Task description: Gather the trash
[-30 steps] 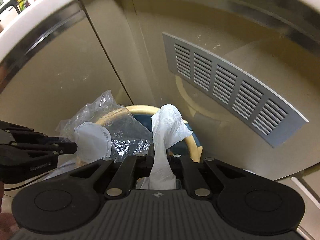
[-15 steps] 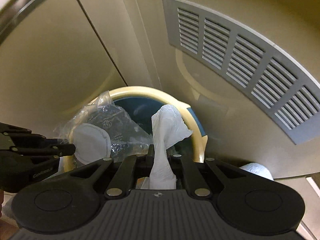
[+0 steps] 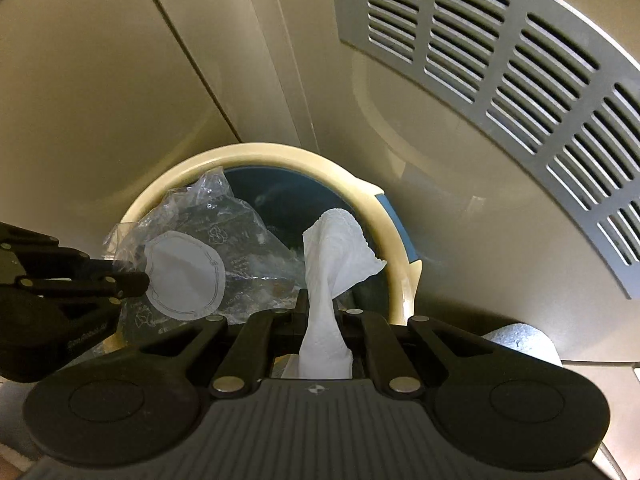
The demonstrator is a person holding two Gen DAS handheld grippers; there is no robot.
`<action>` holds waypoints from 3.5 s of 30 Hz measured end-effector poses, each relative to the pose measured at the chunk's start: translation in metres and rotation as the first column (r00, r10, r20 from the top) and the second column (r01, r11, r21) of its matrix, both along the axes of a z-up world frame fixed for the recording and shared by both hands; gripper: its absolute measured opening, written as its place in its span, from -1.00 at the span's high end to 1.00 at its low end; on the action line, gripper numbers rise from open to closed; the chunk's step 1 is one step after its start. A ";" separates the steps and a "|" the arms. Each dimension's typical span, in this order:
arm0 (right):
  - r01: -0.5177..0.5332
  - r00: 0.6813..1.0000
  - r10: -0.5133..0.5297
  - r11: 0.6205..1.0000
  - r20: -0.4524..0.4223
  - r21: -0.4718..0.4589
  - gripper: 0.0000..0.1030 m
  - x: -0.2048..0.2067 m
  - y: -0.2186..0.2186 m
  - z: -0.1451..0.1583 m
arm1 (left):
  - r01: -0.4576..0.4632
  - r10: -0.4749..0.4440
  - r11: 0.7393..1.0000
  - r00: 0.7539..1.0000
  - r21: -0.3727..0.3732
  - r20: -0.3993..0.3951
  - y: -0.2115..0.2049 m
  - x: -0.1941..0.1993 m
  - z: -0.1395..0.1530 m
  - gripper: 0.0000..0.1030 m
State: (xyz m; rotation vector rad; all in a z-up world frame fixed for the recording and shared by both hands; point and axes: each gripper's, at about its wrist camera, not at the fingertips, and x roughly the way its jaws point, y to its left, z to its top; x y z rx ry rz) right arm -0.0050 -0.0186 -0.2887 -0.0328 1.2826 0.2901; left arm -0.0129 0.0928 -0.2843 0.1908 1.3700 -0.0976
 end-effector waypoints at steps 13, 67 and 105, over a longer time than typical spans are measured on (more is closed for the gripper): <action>0.018 0.999 -0.019 1.000 -0.033 -0.018 -0.45 0.008 -0.002 -0.002 | 0.094 -0.093 0.995 0.994 0.012 -0.064 -0.012 0.014 0.007 -1.00; 0.012 0.929 -0.033 0.998 0.367 0.058 -0.98 -0.110 -0.031 0.162 | -0.050 0.034 0.996 0.977 0.070 0.211 -0.006 -0.093 0.194 -1.00; -0.005 0.987 0.019 0.996 0.160 -0.088 -1.00 -0.074 0.010 0.097 | -0.187 0.187 0.981 0.982 0.056 0.004 0.005 -0.062 0.112 -1.00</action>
